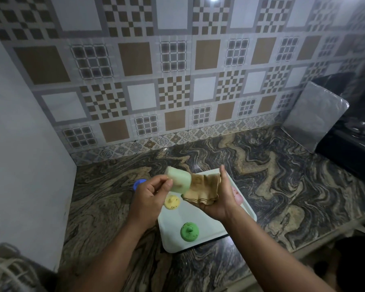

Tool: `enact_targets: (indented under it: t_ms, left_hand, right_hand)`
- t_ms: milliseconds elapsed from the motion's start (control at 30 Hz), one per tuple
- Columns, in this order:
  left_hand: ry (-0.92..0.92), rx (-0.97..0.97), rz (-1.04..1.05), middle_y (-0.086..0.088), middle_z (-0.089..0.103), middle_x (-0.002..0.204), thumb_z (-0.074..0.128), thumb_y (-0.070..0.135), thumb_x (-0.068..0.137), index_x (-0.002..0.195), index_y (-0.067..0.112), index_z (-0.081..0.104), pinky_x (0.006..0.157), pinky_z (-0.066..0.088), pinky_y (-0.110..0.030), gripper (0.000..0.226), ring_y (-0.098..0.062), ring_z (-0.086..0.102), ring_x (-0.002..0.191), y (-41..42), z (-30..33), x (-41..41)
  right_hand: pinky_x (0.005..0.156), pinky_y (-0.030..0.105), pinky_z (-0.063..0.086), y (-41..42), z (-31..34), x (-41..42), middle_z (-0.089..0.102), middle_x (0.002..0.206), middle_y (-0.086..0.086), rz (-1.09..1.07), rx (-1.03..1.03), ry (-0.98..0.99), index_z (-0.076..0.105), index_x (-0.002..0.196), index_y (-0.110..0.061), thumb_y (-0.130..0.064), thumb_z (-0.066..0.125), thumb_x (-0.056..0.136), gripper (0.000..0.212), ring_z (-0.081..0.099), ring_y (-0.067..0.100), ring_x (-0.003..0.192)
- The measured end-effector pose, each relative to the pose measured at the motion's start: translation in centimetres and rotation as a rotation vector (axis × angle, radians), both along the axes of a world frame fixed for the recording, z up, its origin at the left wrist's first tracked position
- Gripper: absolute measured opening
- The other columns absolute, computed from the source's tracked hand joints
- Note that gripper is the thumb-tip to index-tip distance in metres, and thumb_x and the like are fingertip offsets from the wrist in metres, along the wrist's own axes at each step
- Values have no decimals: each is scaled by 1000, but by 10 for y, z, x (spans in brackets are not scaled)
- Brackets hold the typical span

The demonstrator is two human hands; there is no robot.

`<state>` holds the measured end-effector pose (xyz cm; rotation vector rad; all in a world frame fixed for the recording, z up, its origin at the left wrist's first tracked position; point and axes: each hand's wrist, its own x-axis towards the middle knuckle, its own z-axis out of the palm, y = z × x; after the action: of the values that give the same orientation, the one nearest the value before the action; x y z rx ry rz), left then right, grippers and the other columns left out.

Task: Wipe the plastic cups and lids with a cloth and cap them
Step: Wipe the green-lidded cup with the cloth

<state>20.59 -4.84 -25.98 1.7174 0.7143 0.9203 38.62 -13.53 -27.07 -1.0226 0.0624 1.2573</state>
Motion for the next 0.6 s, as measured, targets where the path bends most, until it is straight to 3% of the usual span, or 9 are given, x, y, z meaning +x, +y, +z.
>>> enact_targets:
  t_ms: [67,133,200,233,333,400,500,533,600]
  left_hand:
    - [19,-36,85,11,74,78,65,15,97,97,14,74,61,56,-26,9,-10,70,61,3,-1,0]
    - [69,-109,98,7,76,91,66,16,96,98,16,75,73,63,-40,8,-16,77,71,6,-7,2]
    - [143,-122,53,6,77,94,67,16,96,93,26,74,79,62,-46,12,-15,77,75,6,-12,5]
    - [179,-88,17,7,77,92,67,16,96,90,31,73,81,62,-43,17,-11,76,79,4,-12,7]
    - [223,82,-108,9,76,87,63,11,97,89,34,74,76,55,-26,26,-7,71,86,-5,-6,9]
    - [171,151,-180,5,76,88,62,14,98,97,22,76,75,55,-30,16,-13,71,86,-8,-6,7]
    - [35,60,-175,2,77,92,64,12,97,99,21,76,78,57,-26,15,-12,72,86,-10,-6,0]
    - [23,27,-161,3,78,90,64,8,97,98,21,75,76,56,-23,17,-9,72,84,-8,-7,-1]
    - [36,13,-125,2,76,81,64,8,96,97,18,75,72,55,-23,15,-7,70,77,-1,-6,-2]
  right_hand:
    - [109,54,51,-2,0,-1,76,121,22,-23,40,-44,80,112,1,-87,48,86,97,70,39,114]
    - [84,39,59,2,1,-8,75,118,17,-57,43,-205,77,113,-4,-77,55,91,79,72,30,98]
    - [60,26,55,2,-7,-19,74,110,11,-157,29,-550,77,113,-9,-72,56,91,70,72,18,85]
    - [62,21,55,2,-12,-24,74,113,4,-193,61,-811,76,120,-9,-70,53,93,70,73,12,93]
    - [108,21,48,-3,-36,-37,62,147,-2,-39,277,-1537,61,147,-9,-52,45,108,60,56,7,139]
    - [113,33,48,-2,-37,-35,65,146,7,29,287,-1415,66,142,-11,-52,45,108,57,60,17,137]
    - [91,52,55,5,-18,-21,76,114,24,165,15,-437,77,116,-6,-58,49,104,60,74,36,96]
    - [86,53,55,4,-14,-19,76,110,28,216,-20,-281,74,119,-2,-56,49,105,62,73,40,90]
    - [73,44,60,3,-6,-24,78,112,21,92,-20,-390,74,119,-5,-52,46,109,55,75,34,93]
